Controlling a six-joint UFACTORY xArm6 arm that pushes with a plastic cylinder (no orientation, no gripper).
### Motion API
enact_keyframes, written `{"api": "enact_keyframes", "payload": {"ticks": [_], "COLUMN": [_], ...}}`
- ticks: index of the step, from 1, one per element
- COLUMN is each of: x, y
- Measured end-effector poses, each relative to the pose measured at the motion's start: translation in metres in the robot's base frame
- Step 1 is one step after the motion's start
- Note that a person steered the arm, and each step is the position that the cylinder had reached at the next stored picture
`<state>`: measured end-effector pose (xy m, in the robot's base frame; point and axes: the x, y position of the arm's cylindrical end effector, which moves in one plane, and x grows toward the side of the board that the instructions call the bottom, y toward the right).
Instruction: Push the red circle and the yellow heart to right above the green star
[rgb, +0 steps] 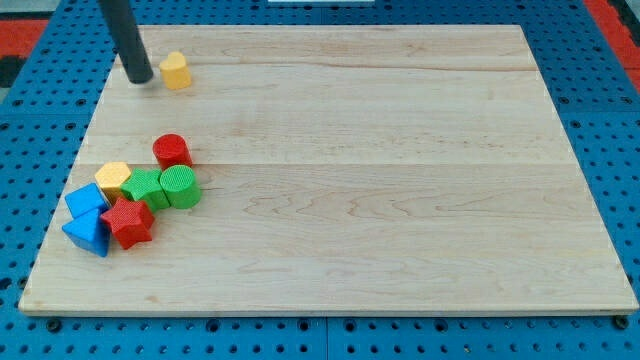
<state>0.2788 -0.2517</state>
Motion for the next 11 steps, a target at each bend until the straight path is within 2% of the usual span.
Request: {"api": "enact_keyframes", "payload": {"ticks": [1, 2, 3, 4, 5, 6, 7, 9, 11], "x": [-0.037, -0.009, 0.039, 0.061, 0.020, 0.010, 0.055, 0.124, 0.119], "y": [0.032, 0.048, 0.048, 0.048, 0.048, 0.064, 0.088, 0.080, 0.080]}}
